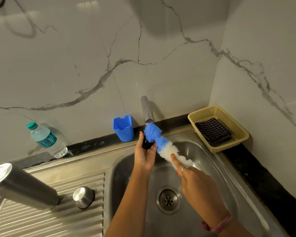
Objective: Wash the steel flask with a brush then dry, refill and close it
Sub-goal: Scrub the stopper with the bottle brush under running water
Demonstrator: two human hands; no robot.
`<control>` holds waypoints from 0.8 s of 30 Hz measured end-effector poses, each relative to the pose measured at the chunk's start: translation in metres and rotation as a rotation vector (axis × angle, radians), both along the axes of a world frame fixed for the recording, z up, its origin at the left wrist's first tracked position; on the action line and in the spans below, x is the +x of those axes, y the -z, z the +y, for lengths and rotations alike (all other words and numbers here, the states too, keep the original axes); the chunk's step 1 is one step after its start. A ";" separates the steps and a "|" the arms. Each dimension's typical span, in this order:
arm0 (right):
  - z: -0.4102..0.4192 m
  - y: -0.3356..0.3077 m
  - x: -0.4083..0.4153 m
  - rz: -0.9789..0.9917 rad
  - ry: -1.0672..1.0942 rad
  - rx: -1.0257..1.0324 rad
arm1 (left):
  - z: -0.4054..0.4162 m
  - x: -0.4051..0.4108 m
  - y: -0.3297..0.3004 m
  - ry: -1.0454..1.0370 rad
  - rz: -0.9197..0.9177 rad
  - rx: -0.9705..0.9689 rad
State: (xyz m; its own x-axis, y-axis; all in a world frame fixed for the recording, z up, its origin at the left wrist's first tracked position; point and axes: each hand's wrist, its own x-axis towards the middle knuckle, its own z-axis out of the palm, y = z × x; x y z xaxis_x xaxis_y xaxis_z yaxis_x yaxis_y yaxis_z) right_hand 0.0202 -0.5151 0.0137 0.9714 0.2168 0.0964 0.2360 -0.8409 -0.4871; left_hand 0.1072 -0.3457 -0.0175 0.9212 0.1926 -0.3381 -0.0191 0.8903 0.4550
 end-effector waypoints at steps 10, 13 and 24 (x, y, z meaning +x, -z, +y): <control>-0.007 0.000 0.000 0.004 0.025 0.033 | 0.001 0.002 0.013 0.054 0.136 -0.025; -0.013 0.007 0.011 0.020 0.048 0.043 | 0.001 0.003 0.011 0.053 0.130 -0.075; -0.011 0.004 0.008 0.014 0.041 0.031 | 0.000 0.003 0.017 0.030 0.118 -0.124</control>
State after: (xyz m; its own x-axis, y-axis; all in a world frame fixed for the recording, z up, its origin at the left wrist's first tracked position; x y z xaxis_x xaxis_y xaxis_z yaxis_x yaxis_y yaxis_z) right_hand 0.0280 -0.5266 0.0095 0.9808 0.1737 0.0889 0.1945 -0.8342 -0.5160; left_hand 0.1101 -0.3459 -0.0344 0.8784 0.1156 -0.4638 0.0555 0.9391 0.3392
